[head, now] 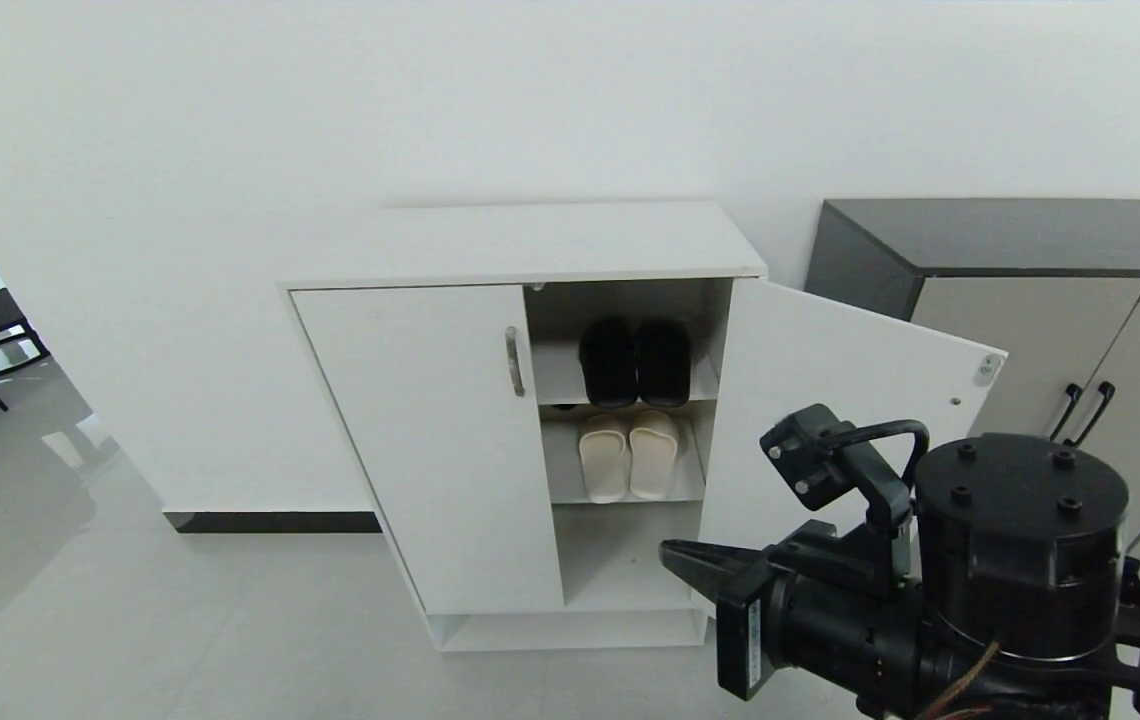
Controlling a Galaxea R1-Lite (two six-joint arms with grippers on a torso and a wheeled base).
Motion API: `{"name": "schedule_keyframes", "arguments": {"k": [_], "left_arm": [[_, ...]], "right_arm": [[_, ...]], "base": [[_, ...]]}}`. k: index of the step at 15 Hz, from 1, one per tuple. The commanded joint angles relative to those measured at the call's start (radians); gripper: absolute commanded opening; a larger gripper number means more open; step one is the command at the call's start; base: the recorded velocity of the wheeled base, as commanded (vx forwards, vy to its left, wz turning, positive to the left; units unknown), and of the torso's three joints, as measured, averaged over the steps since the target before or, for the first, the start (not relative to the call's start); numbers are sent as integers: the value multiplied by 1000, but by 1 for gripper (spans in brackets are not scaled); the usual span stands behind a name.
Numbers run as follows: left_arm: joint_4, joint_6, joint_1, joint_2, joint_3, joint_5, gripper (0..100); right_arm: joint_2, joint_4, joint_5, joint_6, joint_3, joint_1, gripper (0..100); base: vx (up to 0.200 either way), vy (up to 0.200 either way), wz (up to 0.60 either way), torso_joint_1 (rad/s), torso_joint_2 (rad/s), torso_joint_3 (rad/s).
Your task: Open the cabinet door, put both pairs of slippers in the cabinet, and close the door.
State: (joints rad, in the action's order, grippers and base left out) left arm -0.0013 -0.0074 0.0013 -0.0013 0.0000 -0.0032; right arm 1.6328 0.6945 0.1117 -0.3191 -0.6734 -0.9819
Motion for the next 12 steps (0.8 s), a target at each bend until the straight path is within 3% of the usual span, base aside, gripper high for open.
{"name": "schedule_keyframes", "arguments": {"k": [1, 12], "left_arm": [[0, 0, 0, 1, 0, 0, 0], [0, 0, 0, 1, 0, 0, 0]], "right_arm": [[6, 0, 0, 0, 0, -1, 0], [13, 0, 0, 2, 0, -3, 0]], "base": [[0, 0, 0, 207, -500, -286], [0, 0, 0, 246, -537, -290]]}}
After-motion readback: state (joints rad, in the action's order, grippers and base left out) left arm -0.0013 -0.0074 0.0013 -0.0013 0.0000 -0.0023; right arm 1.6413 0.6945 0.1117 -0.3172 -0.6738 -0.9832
